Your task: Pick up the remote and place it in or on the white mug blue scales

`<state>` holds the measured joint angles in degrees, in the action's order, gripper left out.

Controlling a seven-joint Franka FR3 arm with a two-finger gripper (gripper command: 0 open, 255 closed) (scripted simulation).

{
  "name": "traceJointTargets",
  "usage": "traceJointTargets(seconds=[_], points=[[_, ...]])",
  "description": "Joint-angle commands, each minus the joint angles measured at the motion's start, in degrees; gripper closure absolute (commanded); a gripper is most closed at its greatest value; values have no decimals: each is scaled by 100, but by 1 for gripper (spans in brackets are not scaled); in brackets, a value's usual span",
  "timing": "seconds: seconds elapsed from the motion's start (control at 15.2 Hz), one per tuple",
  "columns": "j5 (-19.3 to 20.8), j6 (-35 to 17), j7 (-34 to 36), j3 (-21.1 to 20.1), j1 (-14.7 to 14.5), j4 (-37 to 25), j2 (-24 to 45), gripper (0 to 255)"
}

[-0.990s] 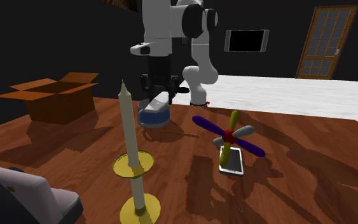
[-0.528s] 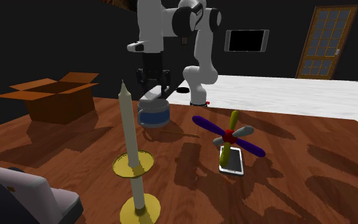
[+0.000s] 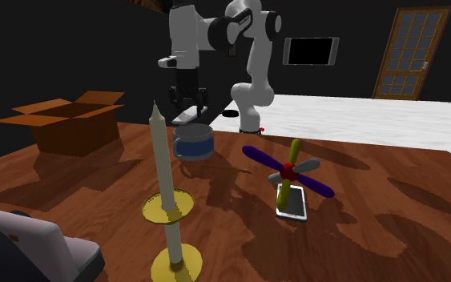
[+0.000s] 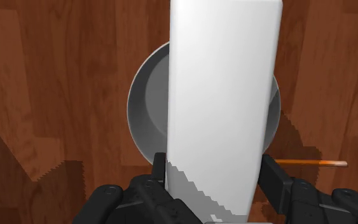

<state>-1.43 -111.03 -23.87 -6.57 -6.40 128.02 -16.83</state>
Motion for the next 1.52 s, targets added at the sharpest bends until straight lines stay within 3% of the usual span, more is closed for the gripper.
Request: traceJointTargets(seconds=[0.0, 0.66, 1.12, 1.19, 1.45], points=[[4, -141, -35, 19, 11, 133, 6, 255], [16, -919, -15, -5, 10, 677, 241, 255], [17, -919, -15, -4, 9, 677, 241, 255], [17, -914, -15, -4, 9, 674, 238, 0], [16, -913, -14, -5, 8, 677, 234, 0]])
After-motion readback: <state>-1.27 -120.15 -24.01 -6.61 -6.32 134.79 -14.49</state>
